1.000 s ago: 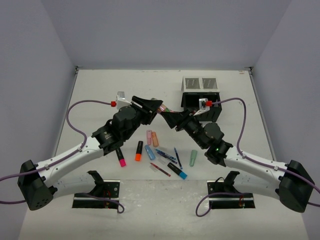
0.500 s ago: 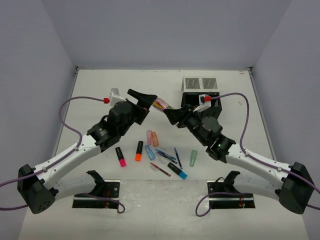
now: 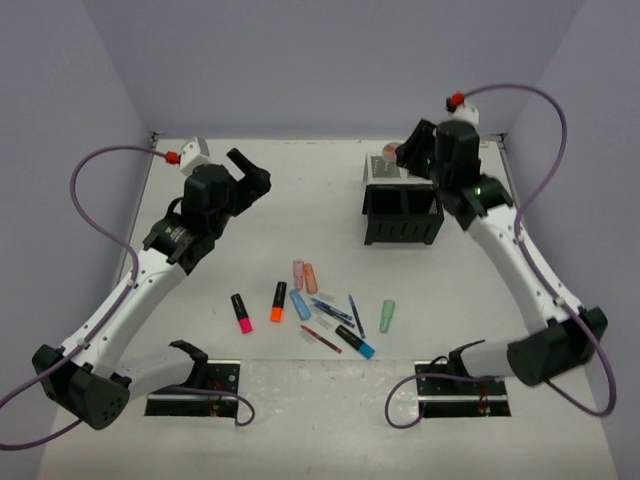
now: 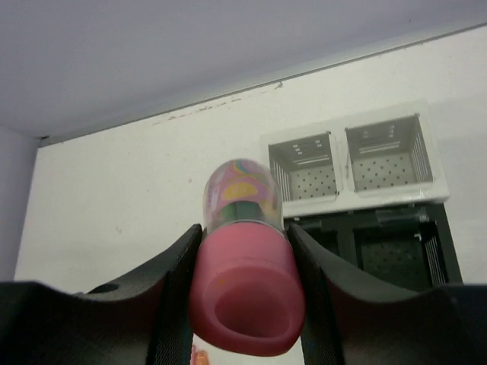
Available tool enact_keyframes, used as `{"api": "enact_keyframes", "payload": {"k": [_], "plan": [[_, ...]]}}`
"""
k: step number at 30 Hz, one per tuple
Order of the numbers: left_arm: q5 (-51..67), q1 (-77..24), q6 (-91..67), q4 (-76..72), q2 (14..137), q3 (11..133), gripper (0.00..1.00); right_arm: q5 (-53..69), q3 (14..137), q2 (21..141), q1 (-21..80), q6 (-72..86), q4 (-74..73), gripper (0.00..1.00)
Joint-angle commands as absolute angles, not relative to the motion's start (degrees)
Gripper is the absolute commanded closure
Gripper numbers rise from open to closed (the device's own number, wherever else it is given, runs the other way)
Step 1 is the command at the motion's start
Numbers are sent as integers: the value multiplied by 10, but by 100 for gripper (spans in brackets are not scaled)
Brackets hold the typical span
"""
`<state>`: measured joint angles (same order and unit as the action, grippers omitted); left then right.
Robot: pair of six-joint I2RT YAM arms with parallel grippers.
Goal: Sort the stationery into containers
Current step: Place the stationery in the storage box.
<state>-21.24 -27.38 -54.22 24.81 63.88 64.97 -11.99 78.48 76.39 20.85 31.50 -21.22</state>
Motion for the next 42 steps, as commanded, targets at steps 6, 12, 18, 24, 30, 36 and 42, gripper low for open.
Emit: {"api": "enact_keyframes", "payload": {"k": [6, 12, 18, 24, 30, 36, 42], "plan": [[-216, -271, -310, 360, 607, 662, 0, -132, 1086, 1023, 197, 171, -437, 100], [-223, -271, -283, 387, 583, 647, 0, -150, 1172, 1100, 196, 151, -479, 100], [-246, -271, -267, 392, 565, 619, 0, -158, 1191, 1125, 186, 137, -479, 100], [-242, -271, -267, 387, 562, 591, 0, -154, 1205, 1148, 179, 129, -489, 100], [-237, -271, -265, 388, 563, 591, 0, -146, 1217, 1164, 177, 123, -495, 87], [-225, -271, -253, 387, 562, 588, 0, -120, 1265, 1181, 177, 119, -517, 55], [-195, -271, -253, 387, 570, 575, 0, -119, 1300, 1153, 178, 129, -543, 39]]}}
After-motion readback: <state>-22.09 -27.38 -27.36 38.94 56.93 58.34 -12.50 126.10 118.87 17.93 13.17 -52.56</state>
